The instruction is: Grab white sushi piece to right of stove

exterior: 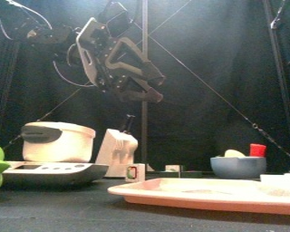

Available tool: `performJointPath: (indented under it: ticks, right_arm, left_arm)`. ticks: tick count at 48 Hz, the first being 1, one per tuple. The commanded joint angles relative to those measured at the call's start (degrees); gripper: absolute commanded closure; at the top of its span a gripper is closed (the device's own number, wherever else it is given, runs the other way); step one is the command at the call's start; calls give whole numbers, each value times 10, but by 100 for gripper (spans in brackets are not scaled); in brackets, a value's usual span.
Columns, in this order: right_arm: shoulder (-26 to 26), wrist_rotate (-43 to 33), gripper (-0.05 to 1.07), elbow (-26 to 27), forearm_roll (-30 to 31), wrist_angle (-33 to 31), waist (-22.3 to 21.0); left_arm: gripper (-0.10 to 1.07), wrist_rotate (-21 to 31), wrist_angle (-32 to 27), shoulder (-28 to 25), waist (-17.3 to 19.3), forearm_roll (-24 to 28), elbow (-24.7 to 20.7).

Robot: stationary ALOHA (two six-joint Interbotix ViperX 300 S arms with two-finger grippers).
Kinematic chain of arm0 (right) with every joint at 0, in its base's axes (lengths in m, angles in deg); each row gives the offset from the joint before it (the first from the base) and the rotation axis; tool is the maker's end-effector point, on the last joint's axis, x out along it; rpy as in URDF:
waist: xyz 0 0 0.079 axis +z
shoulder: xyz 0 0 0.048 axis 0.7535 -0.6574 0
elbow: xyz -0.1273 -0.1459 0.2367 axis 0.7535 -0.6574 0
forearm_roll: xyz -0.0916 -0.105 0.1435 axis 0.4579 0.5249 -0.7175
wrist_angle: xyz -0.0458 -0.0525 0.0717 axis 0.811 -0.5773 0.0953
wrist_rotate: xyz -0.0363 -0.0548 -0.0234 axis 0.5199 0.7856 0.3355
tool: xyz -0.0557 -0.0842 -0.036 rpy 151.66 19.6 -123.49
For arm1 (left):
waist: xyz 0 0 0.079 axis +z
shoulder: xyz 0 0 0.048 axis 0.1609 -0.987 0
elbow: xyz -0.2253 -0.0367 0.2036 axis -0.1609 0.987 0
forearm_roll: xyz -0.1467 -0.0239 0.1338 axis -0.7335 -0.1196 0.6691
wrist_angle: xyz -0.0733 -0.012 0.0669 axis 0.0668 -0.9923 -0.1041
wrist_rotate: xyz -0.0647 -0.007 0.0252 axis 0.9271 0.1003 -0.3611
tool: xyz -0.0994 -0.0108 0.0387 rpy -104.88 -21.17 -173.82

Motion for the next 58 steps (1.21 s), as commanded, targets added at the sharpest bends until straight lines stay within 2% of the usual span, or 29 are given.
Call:
performJointPath:
  ticks: [1,6,13,20,26,36,40,43,51,58]
  right_arm:
    - [16,7,10,7,12,0,0]
    - [18,33,10,12,30,0,-6]
    - [22,102,10,30,62,0,-43]
    - [24,191,10,60,99,7,-96]
    - [24,261,10,90,134,39,-148]
    - [21,325,10,124,193,82,-223]
    - [19,336,10,131,207,98,-259]
    - [17,337,10,136,217,119,-289]
    - [-9,340,10,148,245,232,-374]
    - [-39,341,10,159,299,318,-413]
  left_arm:
    - [5,-1,5,30,2,1,4]
    - [5,-1,6,51,6,0,18]
    - [5,-2,4,79,13,1,40]
    - [5,-3,0,112,29,4,63]
    - [5,-2,-1,149,50,18,91]
    - [5,-2,-14,220,84,34,129]
    - [5,-1,-28,251,93,32,157]
    - [5,-1,-30,276,94,31,174]
    - [5,1,-30,345,98,28,214]
    - [5,1,-30,375,98,19,233]
